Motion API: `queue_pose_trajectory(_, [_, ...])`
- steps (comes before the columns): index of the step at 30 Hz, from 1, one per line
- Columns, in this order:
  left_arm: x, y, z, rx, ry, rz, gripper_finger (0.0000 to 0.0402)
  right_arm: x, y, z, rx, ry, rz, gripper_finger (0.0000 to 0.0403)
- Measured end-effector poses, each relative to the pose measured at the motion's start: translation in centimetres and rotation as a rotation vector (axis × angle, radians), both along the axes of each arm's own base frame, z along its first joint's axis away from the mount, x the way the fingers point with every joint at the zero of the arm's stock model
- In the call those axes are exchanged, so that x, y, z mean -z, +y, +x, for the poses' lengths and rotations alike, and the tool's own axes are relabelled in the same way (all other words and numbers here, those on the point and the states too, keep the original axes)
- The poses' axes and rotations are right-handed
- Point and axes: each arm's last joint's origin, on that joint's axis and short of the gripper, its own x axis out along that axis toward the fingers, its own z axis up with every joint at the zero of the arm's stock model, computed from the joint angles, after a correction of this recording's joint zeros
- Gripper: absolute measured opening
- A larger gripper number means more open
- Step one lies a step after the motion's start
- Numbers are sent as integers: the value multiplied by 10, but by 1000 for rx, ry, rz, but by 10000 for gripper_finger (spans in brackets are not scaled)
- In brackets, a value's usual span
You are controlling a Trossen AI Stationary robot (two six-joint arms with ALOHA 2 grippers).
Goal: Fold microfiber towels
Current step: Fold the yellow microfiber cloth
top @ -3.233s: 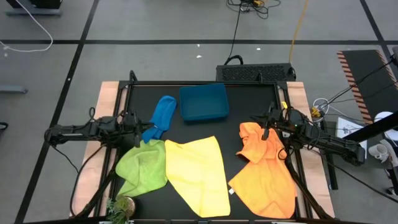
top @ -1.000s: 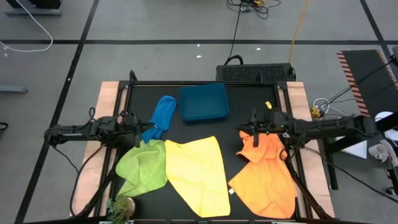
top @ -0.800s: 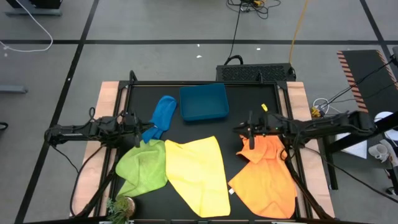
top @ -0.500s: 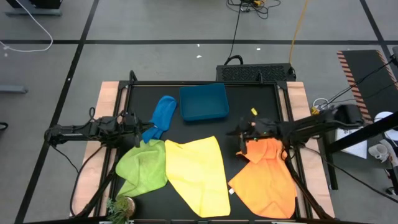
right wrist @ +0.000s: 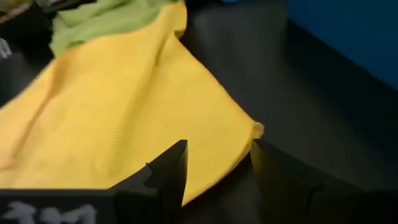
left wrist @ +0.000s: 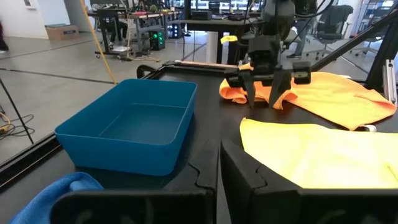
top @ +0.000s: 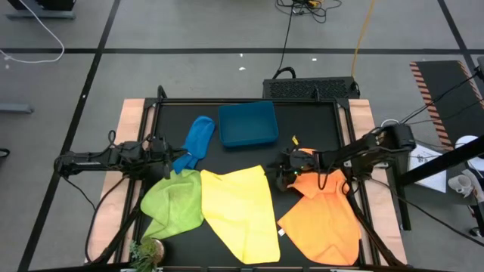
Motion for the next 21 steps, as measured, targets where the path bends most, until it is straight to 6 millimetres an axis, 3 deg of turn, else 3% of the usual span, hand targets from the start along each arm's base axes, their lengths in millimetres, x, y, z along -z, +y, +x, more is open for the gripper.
queue_pose_trajectory(21, [0, 0, 0, 0, 0, 0, 21, 37, -15, 19, 52, 12, -64, 173])
